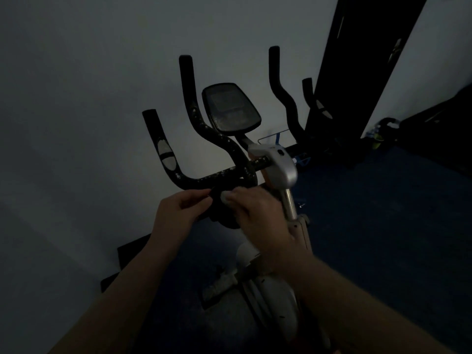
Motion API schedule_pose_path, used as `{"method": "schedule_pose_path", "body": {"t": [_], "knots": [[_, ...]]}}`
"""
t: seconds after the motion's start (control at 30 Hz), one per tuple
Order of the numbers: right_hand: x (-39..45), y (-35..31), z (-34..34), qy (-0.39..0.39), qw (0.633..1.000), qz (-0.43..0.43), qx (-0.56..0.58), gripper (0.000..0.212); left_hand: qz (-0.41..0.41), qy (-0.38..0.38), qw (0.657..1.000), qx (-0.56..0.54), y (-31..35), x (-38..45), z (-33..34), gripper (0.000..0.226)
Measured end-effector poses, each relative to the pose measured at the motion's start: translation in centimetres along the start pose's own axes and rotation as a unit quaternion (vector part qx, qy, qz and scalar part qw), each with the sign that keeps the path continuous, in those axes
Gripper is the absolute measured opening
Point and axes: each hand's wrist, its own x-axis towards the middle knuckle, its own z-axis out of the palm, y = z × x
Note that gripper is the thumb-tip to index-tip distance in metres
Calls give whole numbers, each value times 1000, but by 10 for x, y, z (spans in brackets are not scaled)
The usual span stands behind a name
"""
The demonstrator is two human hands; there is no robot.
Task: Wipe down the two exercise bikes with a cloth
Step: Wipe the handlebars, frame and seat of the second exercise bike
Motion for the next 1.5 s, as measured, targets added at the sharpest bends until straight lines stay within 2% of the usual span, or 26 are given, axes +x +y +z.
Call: {"method": "schedule_pose_path", "body": {"t": [0.07, 0.1, 0.13, 0.2, 0.23, 0.27, 0.33, 0.4, 0.47, 0.57, 0.67, 0.73, 0.8, 0.87, 0.9, 0.93, 0.97, 1.03, 1.07, 1.13, 1.2, 1.27, 1.37, 1.47, 1.5], "knots": [[-16, -11, 3, 13, 979, 94, 178, 10, 13, 7, 1000, 10, -1, 0, 1, 23], [-17, -9, -7, -21, 965, 113, 237, 10, 21, 10, 1000, 20, -1, 0, 2, 22], [-12, -3, -24, -95, 959, 121, 239, 12, 30, 10, 999, 35, -1, 2, 3, 21], [6, 12, -61, -254, 953, 78, 144, 14, 54, 7, 994, 96, 0, 8, 6, 19], [18, 17, -76, -282, 951, 60, 112, 12, 71, 5, 988, 138, 1, 14, 9, 19], [31, 22, -85, -265, 958, 44, 96, 11, 88, 3, 981, 175, 3, 21, 13, 19], [54, 27, -85, -161, 984, 4, 77, 12, 117, 0, 969, 219, 6, 35, 25, 17], [66, 28, -67, -112, 993, -16, 30, 16, 137, -5, 953, 269, 8, 46, 39, 19], [64, 29, -49, -99, 995, 8, 28, 17, 144, -3, 940, 309, 5, 54, 48, 22], [51, 30, -43, -65, 993, 46, 82, 14, 161, 39, 923, 348, 0, 56, 51, 21], [38, 28, -47, -39, 983, 119, 134, 14, 166, 53, 919, 354, 0, 52, 51, 20], [26, 26, -45, 0, 971, 188, 146, 16, 167, 61, 919, 352, 0, 51, 52, 19], [15, 27, -46, 10, 940, 260, 219, 16, 170, 74, 919, 349, -1, 50, 51, 18], [13, 32, -60, -23, 873, 352, 338, 15, 177, 82, 916, 351, -1, 49, 52, 18], [16, 36, -69, -59, 851, 382, 357, 16, 181, 79, 912, 359, -1, 51, 52, 19], [21, 42, -77, -92, 860, 385, 322, 17, 180, 72, 906, 376, 1, 53, 52, 20], [29, 50, -82, -102, 891, 361, 255, 17, 176, 65, 899, 395, 2, 56, 52, 22], [53, 58, -85, -53, 951, 270, 139, 17, 163, 50, 885, 433, 6, 66, 51, 26], [68, 57, -83, -36, 971, 210, 109, 17, 156, 38, 878, 451, 8, 71, 50, 27], [97, 56, -69, -72, 995, 63, 37, 14, 145, 5, 864, 482, 11, 79, 51, 29], [118, 61, -51, -151, 987, -45, -43, 16, 141, -22, 851, 505, 11, 82, 52, 31], [126, 67, -41, -216, 969, -78, -93, 19, 148, -32, 844, 514, 8, 84, 51, 34], [123, 72, -46, -284, 947, -112, -98, 18, 172, -33, 840, 513, 0, 84, 49, 47], [139, 66, -72, -396, 910, -59, -105, 15, 179, -56, 834, 519, 4, 84, 50, 45], [147, 65, -75, -395, 913, -34, -98, 14, 166, -75, 832, 525, 5, 85, 50, 37]]}}
